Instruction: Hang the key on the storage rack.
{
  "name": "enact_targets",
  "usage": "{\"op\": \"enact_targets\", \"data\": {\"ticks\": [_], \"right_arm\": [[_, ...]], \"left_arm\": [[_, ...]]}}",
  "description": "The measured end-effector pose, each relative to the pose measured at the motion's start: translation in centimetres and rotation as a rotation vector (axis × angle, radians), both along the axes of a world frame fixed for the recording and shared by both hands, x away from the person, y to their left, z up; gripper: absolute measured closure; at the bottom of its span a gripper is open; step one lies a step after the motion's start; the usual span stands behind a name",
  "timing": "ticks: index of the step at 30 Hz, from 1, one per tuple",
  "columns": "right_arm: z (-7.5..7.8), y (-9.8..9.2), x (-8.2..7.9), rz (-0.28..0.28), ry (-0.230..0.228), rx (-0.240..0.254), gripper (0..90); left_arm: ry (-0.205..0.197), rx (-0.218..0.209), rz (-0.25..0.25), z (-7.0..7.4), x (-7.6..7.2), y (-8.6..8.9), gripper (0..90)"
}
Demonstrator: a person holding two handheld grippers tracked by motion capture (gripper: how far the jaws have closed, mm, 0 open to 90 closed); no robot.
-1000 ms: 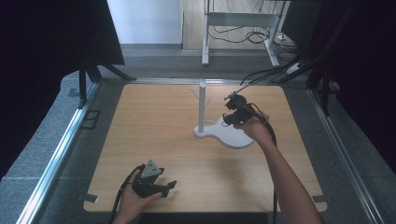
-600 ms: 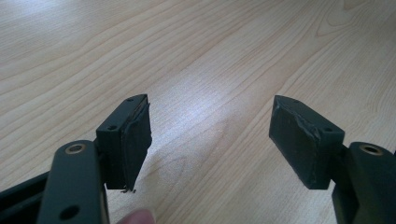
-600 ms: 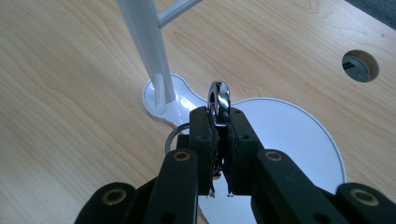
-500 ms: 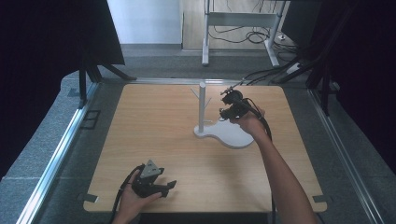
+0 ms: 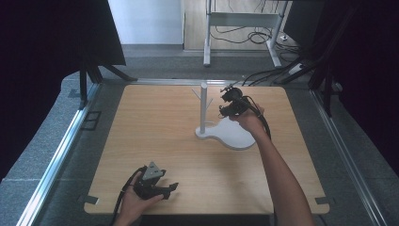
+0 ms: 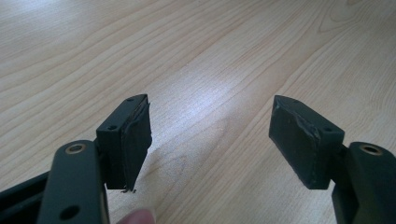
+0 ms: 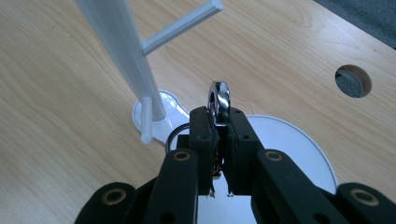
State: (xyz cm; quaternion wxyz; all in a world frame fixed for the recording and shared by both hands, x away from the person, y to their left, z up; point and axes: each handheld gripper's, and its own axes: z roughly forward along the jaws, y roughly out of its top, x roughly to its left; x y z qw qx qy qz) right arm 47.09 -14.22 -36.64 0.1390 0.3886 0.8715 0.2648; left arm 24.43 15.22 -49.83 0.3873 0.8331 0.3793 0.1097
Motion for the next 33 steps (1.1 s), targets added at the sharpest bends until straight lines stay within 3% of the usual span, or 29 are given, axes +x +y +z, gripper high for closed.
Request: {"op": "enact_targets", "data": {"ticks": [11,17,33], "right_arm": [[0.5,1.0,1.0,0.003,-0.026,0.01,83.2],[0.5,1.7,1.5,0.001,-0.042,-0.023,83.2],[0.3,2.5,2.4,-0.009,-0.049,-0.041,83.1]], "left_arm": [[-0.001,-0.001,-0.002,0.0,0.0,0.0,30.3],[0.0,-0.001,0.0,0.0,0.0,0.1,30.3],[0.007,0.0,0.0,-0.2,0.1,0.1,30.4]]}}
